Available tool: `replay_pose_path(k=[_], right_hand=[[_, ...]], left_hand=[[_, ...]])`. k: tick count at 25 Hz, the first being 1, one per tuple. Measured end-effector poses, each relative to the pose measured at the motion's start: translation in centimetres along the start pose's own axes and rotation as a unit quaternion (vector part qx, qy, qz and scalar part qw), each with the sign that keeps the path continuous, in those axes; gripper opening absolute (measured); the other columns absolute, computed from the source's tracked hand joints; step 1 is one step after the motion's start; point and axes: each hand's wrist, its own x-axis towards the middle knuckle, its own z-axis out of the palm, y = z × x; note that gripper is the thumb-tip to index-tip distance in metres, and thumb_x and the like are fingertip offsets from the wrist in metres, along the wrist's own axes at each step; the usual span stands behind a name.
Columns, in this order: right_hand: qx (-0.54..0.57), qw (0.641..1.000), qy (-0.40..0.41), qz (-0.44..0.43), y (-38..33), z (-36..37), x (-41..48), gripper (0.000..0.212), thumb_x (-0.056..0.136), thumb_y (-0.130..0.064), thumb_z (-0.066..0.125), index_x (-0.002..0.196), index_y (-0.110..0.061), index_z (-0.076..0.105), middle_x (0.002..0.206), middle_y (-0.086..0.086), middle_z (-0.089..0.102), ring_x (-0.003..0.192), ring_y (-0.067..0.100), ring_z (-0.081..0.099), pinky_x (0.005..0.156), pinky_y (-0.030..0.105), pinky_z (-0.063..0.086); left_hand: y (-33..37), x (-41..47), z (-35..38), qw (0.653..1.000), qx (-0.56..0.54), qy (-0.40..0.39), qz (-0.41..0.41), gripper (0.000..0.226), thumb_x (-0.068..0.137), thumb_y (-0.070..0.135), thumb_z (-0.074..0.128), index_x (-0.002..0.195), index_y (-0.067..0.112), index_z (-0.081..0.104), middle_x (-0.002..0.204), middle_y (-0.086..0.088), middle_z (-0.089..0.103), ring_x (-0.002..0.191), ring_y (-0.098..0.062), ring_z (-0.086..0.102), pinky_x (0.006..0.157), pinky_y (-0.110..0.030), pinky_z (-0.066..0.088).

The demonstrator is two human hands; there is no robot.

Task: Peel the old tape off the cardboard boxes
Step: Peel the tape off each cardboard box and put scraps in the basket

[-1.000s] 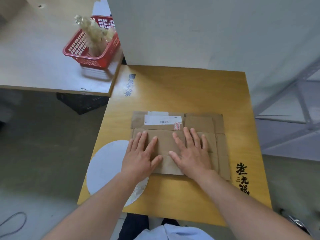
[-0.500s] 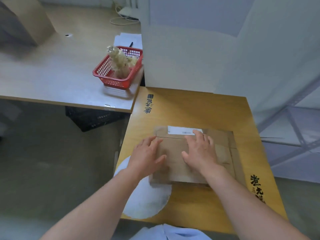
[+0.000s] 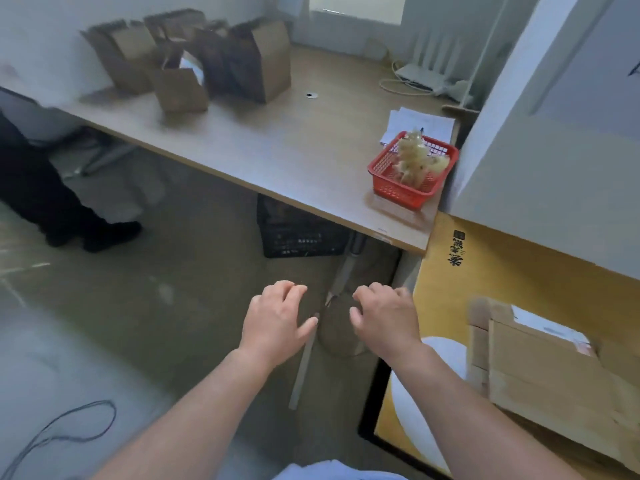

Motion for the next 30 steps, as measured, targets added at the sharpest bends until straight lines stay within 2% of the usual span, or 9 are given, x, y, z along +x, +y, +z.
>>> replay_pose_path(k=[7,14,16,22,27,30], right_hand=[[0.016,0.993,-0.021,-0.119,-12.6,1.4,5.7,0.028,0.094,-0.035,0.039,0.104,-0.020,0.059,0.100,-0.004,0.060,0.092,0.018,0.057,0.085,0.031,0.033],[0.024,0.983,-0.025,-0.178,-18.6,1.9,12.7,0.026,0.094,-0.034,0.039,0.102,-0.020,0.059,0.097,-0.004,0.062,0.087,0.018,0.059,0.082,0.030,0.038],[0.025,0.983,-0.024,-0.183,-19.6,2.5,16.0,0.025,0.094,-0.034,0.039,0.101,-0.021,0.059,0.095,-0.004,0.061,0.086,0.018,0.059,0.081,0.031,0.039],[0.055,0.984,-0.007,-0.168,-20.2,3.1,29.6,0.026,0.095,-0.036,0.038,0.097,-0.021,0.060,0.088,-0.006,0.060,0.078,0.016,0.057,0.080,0.030,0.042],[0.064,0.987,0.019,-0.148,-19.2,2.0,42.3,0.030,0.094,-0.036,0.040,0.108,-0.021,0.061,0.104,-0.002,0.064,0.087,0.022,0.060,0.081,0.031,0.038],[0.060,0.988,0.022,-0.140,-18.6,2.3,48.1,0.031,0.094,-0.035,0.040,0.111,-0.020,0.061,0.105,-0.001,0.064,0.088,0.022,0.060,0.081,0.031,0.037]], left_hand=[[-12.1,-3.2,-2.7,0.988,0.004,0.025,-0.155,0.057,0.091,0.055,0.049,0.139,0.025,0.042,0.131,0.005,0.045,0.119,-0.014,0.046,0.094,-0.028,0.036],[-18.5,-0.8,-4.3,0.970,0.006,0.025,-0.244,0.051,0.093,0.053,0.046,0.137,0.028,0.040,0.124,0.006,0.050,0.110,-0.014,0.053,0.078,-0.026,0.037],[-20.2,1.9,-4.6,0.969,0.011,0.025,-0.246,0.051,0.093,0.054,0.046,0.136,0.028,0.040,0.123,0.007,0.050,0.107,-0.014,0.055,0.075,-0.026,0.036],[-25.0,14.9,-6.3,0.974,0.034,0.035,-0.219,0.053,0.093,0.055,0.044,0.138,0.028,0.039,0.125,0.008,0.049,0.112,-0.013,0.051,0.084,-0.026,0.038],[-27.5,28.2,-8.6,0.980,0.049,0.048,-0.189,0.056,0.094,0.055,0.041,0.142,0.026,0.034,0.132,0.005,0.046,0.118,-0.014,0.048,0.092,-0.029,0.040],[-28.4,33.9,-8.9,0.984,0.051,0.050,-0.162,0.057,0.095,0.054,0.040,0.143,0.025,0.033,0.136,0.003,0.045,0.123,-0.015,0.046,0.096,-0.030,0.039]])
